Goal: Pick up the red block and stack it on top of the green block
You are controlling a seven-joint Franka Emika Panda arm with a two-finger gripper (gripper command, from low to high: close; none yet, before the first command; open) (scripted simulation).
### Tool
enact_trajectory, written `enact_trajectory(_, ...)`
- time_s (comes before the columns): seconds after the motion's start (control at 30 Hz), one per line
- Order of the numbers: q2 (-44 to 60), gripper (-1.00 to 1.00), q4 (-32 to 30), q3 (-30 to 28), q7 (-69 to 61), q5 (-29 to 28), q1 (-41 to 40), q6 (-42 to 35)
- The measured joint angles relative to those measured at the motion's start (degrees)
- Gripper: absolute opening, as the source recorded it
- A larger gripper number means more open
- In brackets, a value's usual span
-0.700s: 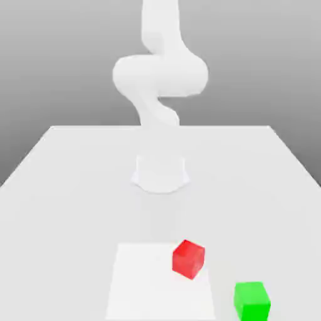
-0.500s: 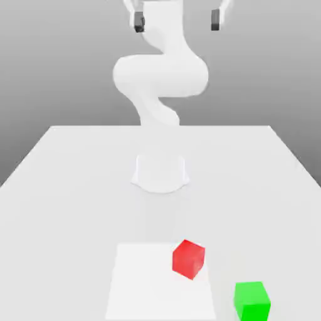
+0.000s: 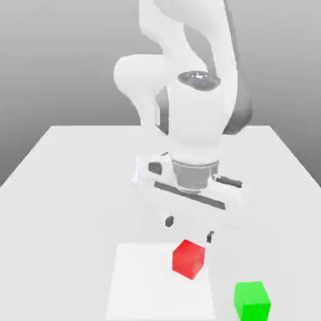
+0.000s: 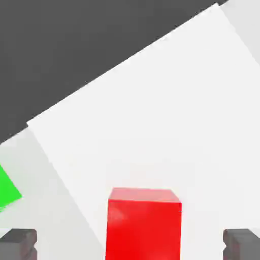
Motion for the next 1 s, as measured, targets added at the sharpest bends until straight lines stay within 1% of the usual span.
enact_trajectory(0.1, 4.79, 0.00, 0.57, -2.05, 3.30, -4.04, 0.93, 3.87)
enact_trajectory(0.2, 9.63, 0.00, 1.26, -6.21, 6.29, -8.09, 4.13, 7.81)
enact_trajectory(0.23, 11.21, -1.00, 1.45, -7.74, 6.91, -9.00, 5.43, 9.12)
enact_trajectory(0.47, 11.58, -1.00, 1.51, -8.15, 7.26, -9.43, 5.76, 9.53)
enact_trajectory(0.63, 4.60, -1.00, 0.50, -4.06, 2.52, -2.87, 3.23, 3.89)
enact_trajectory(0.77, -1.03, -1.00, -0.10, -3.11, -1.35, 1.56, 3.77, -1.22)
enact_trajectory(0.87, 0.08, -1.00, 4.63, -1.49, -7.93, 1.94, 5.25, -4.89)
enact_trajectory(1.0, 3.52, -1.00, 12.71, 0.22, -17.12, 0.24, 7.08, -9.71)
